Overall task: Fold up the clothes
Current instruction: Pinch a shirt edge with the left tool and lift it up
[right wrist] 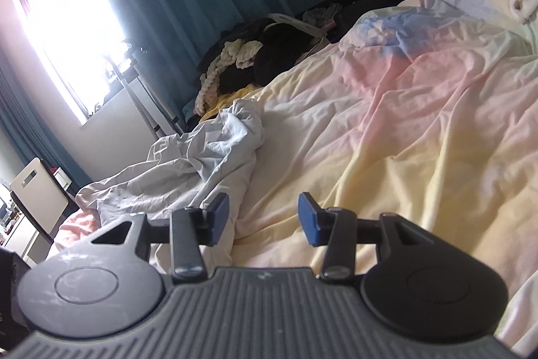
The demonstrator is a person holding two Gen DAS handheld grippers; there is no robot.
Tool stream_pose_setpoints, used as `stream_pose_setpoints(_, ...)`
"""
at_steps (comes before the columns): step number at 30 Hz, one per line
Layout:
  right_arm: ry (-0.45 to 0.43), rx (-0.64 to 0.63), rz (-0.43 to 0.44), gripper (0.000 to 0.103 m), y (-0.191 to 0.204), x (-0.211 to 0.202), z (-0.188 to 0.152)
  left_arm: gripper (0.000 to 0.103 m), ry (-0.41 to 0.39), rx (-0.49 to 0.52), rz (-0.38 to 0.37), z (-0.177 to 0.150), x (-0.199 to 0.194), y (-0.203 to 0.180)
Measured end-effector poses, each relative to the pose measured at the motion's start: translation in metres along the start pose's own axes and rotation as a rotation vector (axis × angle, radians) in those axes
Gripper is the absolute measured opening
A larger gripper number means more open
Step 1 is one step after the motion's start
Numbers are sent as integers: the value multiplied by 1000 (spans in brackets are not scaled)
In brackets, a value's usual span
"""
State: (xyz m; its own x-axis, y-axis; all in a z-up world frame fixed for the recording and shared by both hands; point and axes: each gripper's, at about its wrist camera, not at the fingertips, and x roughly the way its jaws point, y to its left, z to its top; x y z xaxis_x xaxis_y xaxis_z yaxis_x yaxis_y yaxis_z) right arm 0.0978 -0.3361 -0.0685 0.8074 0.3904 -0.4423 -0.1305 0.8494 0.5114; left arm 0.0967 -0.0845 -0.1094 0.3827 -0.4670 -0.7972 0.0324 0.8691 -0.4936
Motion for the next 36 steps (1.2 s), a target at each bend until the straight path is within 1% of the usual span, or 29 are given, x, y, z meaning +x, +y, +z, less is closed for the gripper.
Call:
stream_pose_setpoints(1,0,-1,4,47,1,-1,0,0,6,-2,-15,-2,-4,3)
stream_pose_setpoints(7,11,-17,11,47,6,-2,-2,0,-41,-6,-60,-10,-50,22)
stream_pose_setpoints(10,17,-31,12,47,10,-2,-4,0,-69,-11,-42,-14,-69,36)
stream_pose_setpoints(15,46,-64,11,48,18,3,-10,0,-62,-71,4,-22,-73,66)
stream_pose_setpoints(19,76,-93,13,48,25,8,-17,1,-66,-139,-15,-28,-69,86)
stream_pose_setpoints(20,84,-99,15,48,27,10,-19,3,-67,-149,-27,-29,-70,88)
stream_pose_setpoints(22,99,-112,17,48,30,13,-22,7,-70,-161,-88,-30,-73,92)
stream_pose_setpoints(24,114,-125,20,48,33,16,-25,22,-83,-167,-162,-31,-77,91)
stream_pose_setpoints(25,119,-129,21,48,33,17,-26,43,-90,-170,-191,-31,-78,90)
stream_pose_setpoints(26,121,-132,19,48,34,19,-27,57,-97,-169,-218,-32,-80,88)
stream_pose_setpoints(28,123,-135,12,49,35,21,-28,57,-108,-151,-255,-35,-79,82)
stream_pose_setpoints(30,119,-132,8,49,35,21,-28,57,-93,-155,-286,-36,-73,77)
stream_pose_setpoints(33,111,-131,9,50,35,20,-27,57,-64,-204,-320,-39,-57,76)
stream_pose_setpoints(35,107,-132,9,53,35,19,-27,57,-36,-272,-355,-42,-45,79)
stream_pose_setpoints(36,108,-136,10,53,36,20,-28,57,-8,-299,-368,-45,-40,79)
